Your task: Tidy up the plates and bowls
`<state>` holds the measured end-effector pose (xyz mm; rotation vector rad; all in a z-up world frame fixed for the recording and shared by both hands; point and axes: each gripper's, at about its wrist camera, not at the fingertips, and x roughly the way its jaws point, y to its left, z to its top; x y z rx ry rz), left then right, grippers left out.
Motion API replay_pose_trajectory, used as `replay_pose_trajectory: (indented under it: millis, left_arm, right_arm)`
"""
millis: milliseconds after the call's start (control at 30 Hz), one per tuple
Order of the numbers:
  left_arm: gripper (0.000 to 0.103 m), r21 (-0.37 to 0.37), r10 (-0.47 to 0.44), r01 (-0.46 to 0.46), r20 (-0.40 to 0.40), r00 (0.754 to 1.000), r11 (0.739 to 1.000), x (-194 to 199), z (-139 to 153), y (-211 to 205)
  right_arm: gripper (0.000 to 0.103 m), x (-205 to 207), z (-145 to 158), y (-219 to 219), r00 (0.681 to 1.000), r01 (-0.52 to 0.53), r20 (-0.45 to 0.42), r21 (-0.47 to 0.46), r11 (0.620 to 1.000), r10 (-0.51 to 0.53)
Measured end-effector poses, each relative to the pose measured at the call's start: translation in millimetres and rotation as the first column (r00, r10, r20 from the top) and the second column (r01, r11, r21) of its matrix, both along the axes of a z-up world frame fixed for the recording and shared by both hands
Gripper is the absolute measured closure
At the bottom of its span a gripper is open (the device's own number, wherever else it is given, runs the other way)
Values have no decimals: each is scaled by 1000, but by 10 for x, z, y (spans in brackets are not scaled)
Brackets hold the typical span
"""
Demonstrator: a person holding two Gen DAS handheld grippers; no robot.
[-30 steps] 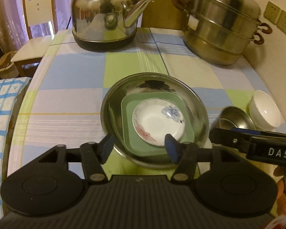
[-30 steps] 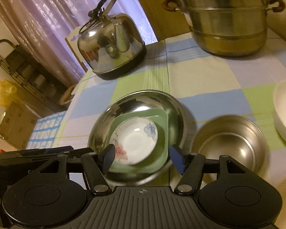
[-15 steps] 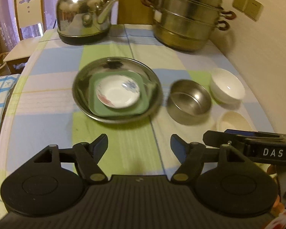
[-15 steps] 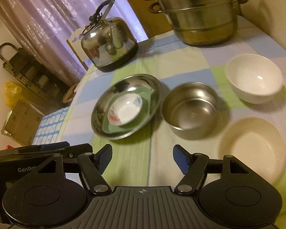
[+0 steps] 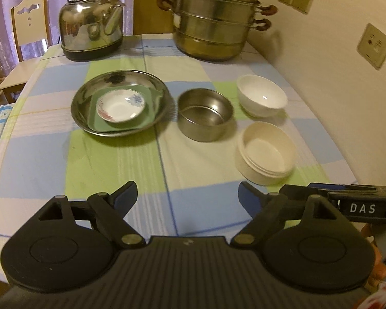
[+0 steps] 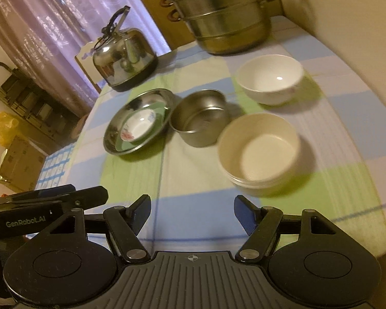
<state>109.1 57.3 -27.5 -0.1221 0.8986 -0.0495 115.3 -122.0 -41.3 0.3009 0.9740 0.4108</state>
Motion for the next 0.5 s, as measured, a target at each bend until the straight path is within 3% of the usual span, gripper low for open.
replay_pose_trajectory:
  millis: [500]
  left_arm:
    - [10,22,30,-30,24,999,999,-510,67,-515]
  right_arm:
    - [32,-472,25,-475,1000,28,-10,-108,994,-30]
